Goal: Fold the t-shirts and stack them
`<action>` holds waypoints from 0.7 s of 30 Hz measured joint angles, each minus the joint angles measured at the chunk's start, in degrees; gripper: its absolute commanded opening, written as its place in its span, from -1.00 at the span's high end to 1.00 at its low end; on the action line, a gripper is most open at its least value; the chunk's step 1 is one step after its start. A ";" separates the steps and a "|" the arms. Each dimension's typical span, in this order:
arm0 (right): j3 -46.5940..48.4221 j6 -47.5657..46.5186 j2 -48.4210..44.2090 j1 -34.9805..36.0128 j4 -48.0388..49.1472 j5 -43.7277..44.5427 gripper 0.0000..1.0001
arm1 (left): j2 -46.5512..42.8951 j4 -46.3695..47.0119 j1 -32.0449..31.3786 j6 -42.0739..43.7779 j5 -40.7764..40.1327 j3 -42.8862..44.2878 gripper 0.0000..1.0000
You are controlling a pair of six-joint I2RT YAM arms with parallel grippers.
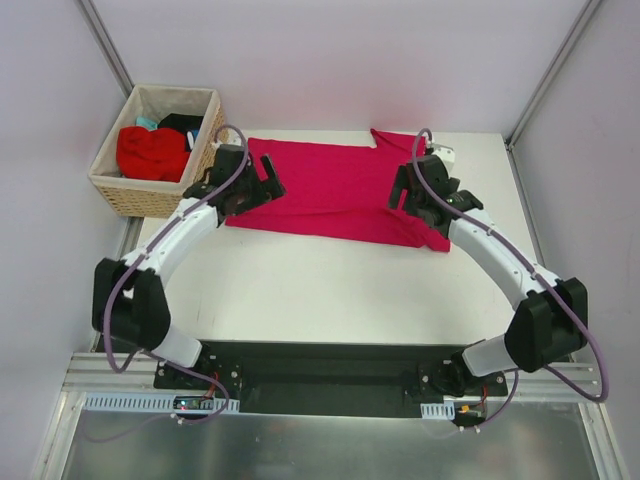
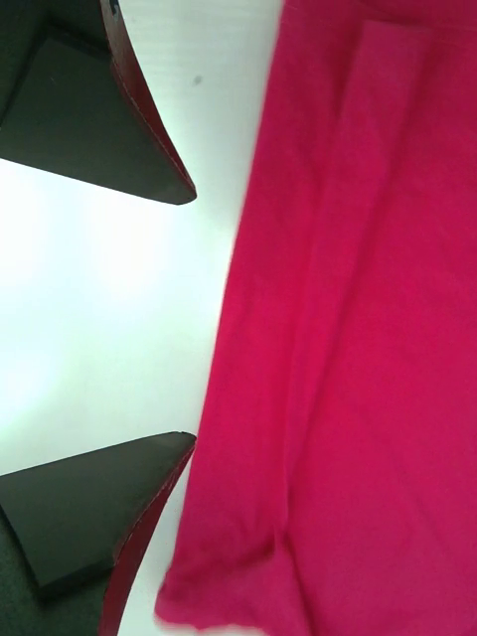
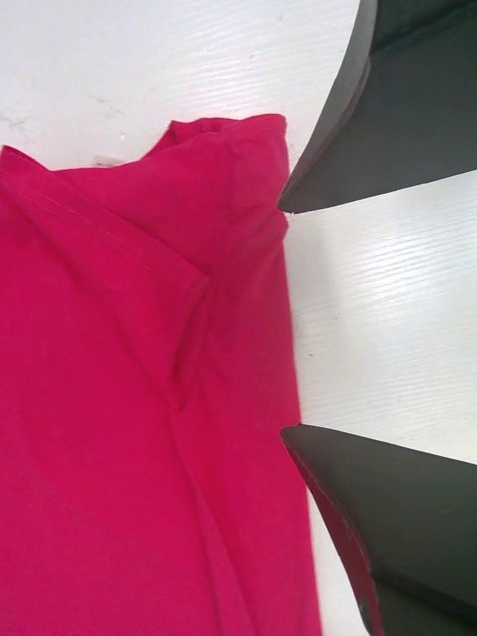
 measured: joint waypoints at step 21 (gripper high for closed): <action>-5.97 -0.68 1.62 1.88 1.22 1.66 -0.84 | 21.05 -0.66 1.79 3.15 -10.71 5.09 -0.98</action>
